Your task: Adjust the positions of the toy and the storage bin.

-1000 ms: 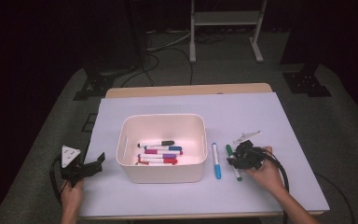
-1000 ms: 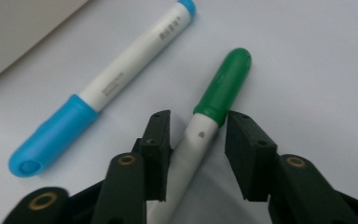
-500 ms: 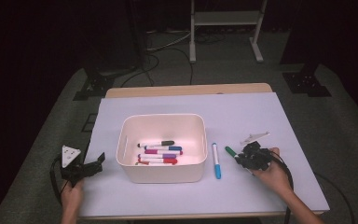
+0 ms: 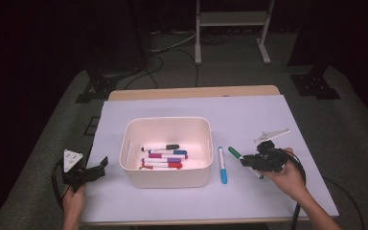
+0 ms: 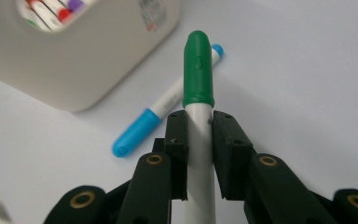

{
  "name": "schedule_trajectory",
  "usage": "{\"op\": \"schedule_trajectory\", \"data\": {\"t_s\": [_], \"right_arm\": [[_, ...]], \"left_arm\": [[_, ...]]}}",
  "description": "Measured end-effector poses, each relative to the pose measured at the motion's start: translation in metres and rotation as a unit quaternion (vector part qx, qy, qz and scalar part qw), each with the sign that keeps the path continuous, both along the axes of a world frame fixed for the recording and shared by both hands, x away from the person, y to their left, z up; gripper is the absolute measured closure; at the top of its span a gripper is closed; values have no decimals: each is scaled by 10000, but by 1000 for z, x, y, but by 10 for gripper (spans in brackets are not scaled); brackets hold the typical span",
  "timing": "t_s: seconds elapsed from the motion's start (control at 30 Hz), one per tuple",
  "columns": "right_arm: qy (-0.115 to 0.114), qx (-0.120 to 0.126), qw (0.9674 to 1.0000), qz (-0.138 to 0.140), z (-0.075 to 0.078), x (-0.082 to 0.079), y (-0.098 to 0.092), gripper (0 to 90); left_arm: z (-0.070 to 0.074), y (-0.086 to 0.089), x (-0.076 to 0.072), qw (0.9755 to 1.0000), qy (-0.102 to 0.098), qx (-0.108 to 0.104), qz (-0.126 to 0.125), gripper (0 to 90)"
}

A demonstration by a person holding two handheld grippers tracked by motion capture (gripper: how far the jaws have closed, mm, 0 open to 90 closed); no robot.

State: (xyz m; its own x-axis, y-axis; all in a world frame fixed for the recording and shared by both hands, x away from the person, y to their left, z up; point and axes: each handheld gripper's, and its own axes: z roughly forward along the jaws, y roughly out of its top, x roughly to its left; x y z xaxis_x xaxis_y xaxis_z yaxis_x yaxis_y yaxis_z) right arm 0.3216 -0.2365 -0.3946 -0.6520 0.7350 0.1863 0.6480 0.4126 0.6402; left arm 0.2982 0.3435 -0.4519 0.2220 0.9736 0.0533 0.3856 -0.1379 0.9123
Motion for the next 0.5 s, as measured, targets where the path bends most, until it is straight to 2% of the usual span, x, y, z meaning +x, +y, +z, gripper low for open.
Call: {"op": "schedule_trajectory", "data": {"t_s": [0.27, 0.5], "right_arm": [[-119, 276, 9993, 220, 36, -7, 1, 759], [-304, 275, 9979, 494, 69, -10, 14, 759]], "left_arm": [[0, 0, 0, 10000, 10, 19, -7, 0], [0, 0, 0, 10000, 2, 4, -2, 0]]}}
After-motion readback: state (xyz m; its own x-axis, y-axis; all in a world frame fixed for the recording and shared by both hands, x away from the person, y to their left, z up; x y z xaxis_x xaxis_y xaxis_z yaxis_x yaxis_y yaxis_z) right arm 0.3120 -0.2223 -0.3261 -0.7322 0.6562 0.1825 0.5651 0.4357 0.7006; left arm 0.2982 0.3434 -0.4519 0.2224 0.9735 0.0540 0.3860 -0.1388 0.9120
